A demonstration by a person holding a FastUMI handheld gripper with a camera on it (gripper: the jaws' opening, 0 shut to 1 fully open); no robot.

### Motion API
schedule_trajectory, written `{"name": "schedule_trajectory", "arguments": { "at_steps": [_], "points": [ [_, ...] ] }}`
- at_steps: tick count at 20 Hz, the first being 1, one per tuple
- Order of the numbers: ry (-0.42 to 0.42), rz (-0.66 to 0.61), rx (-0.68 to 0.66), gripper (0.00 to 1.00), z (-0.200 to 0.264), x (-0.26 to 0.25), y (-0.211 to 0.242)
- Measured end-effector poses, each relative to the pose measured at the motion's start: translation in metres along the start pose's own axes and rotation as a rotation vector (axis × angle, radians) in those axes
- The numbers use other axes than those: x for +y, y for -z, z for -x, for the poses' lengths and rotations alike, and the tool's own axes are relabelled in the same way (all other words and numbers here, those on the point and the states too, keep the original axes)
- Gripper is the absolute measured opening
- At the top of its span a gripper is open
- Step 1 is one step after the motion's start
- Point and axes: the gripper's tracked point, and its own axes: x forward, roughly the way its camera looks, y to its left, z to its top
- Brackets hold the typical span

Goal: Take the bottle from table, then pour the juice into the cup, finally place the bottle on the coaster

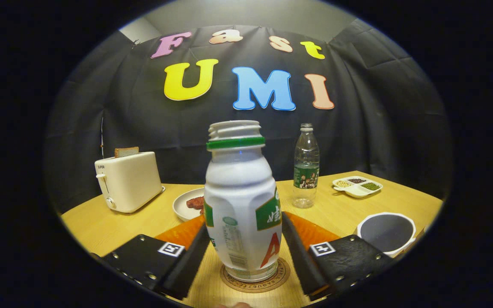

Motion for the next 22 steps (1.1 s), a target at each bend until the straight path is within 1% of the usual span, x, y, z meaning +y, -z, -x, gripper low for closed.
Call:
{"name": "schedule_trajectory", "arguments": {
  "at_steps": [1,5,7,11,14,15,18,19,22],
  "points": [
    [-0.005,-0.001,-0.009,1.00,-0.001,0.001,0.000],
    [-0.010,0.036,-0.037,0.98,0.004,0.002,-0.009],
    [-0.022,0.034,-0.043,0.98,0.009,0.007,-0.014],
    [-0.033,0.038,-0.043,0.98,0.031,0.006,-0.019],
    [-0.054,0.043,-0.055,0.98,0.057,0.007,-0.029],
    [-0.061,0.036,-0.065,0.98,0.066,0.006,-0.037],
    [-0.030,0.023,-0.102,0.98,0.094,-0.004,-0.072],
    [-0.031,0.023,-0.113,0.98,0.101,-0.006,-0.084],
    [-0.089,0.044,-0.110,0.98,0.122,-0.008,-0.108]
  ]
}}
